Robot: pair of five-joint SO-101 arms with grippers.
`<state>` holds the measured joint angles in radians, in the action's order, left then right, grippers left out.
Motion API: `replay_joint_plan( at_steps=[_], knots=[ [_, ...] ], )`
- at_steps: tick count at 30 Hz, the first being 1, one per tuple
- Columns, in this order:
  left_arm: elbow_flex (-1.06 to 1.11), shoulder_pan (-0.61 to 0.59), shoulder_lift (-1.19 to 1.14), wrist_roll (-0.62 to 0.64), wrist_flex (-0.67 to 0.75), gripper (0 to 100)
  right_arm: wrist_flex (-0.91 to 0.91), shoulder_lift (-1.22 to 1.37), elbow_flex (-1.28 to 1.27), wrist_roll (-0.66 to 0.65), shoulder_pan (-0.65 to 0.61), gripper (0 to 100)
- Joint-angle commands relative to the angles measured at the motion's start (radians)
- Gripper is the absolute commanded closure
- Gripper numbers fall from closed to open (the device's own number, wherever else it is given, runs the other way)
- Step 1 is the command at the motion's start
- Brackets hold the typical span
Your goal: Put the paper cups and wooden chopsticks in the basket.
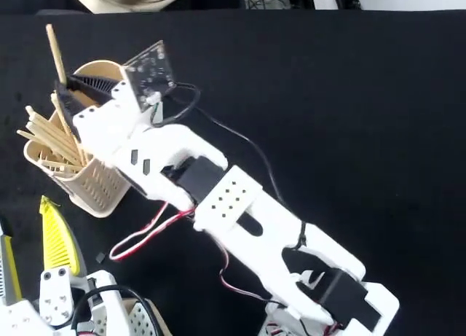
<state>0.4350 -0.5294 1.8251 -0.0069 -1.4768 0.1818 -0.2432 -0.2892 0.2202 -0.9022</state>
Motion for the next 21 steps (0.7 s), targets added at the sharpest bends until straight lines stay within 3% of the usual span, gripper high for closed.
replay_joint_plan(
  at_steps=[1,4,11,18,21],
  knots=[
    [0.019,0.01,0.0,0.008,0.017,80,0.1,-0.005,0.101,-0.009,-0.048,75.7],
    [0.056,0.01,0.0,0.006,0.018,80,0.153,-0.005,0.134,-0.041,-0.061,70.7],
    [0.145,0.001,0.0,-0.002,0.023,80,0.27,-0.016,0.237,-0.041,-0.058,74.0],
    [0.3,0.012,0.0,-0.101,0.025,80,0.483,-0.223,0.309,-0.041,0.025,99.2],
    [0.341,0.048,0.0,-0.098,0.046,80,0.562,-0.337,0.277,-0.041,0.126,96.1]
  ],
)
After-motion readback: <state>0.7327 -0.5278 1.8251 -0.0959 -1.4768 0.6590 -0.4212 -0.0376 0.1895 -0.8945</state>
